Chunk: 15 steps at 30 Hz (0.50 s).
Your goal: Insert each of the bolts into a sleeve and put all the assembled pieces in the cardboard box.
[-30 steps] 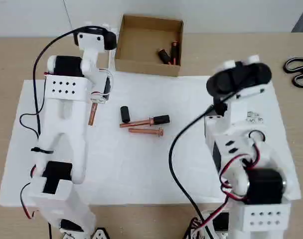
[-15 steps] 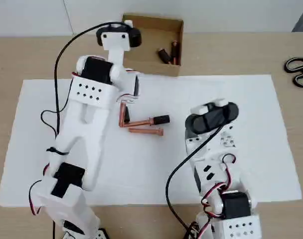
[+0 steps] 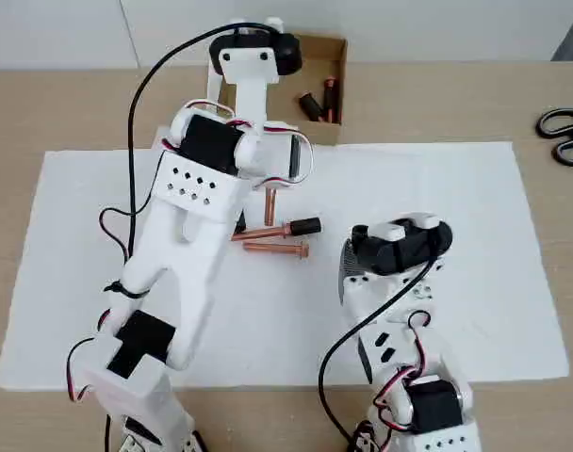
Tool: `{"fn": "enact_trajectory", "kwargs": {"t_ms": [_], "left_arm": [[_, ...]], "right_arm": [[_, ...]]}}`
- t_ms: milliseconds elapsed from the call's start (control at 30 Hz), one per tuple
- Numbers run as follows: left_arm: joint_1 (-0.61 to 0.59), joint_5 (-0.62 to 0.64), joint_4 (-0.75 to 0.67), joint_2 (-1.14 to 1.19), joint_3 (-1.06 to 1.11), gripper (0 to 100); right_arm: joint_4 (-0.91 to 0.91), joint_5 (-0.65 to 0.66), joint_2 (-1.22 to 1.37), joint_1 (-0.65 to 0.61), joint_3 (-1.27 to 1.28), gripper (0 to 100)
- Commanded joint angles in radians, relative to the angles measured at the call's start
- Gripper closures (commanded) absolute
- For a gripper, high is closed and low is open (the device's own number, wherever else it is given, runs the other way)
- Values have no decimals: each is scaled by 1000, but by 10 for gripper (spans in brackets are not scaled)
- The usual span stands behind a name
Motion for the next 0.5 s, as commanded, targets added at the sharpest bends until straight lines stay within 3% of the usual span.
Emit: {"fn": "enact_trajectory", "kwargs": {"t_ms": [0,167,333,467], "left_arm": [[35,18,-48,-68,-38,994],[121,9,-68,-121,-41,994],[124,-60,-140,-235,-41,995],[127,-64,0,-334,-38,995]], "right_arm": [[-5,-12,-70,-28,89,995],[-16,-14,-61,-62,144,995],[-38,-60,-61,-62,149,995],[-38,-64,-59,-64,150,995]]}}
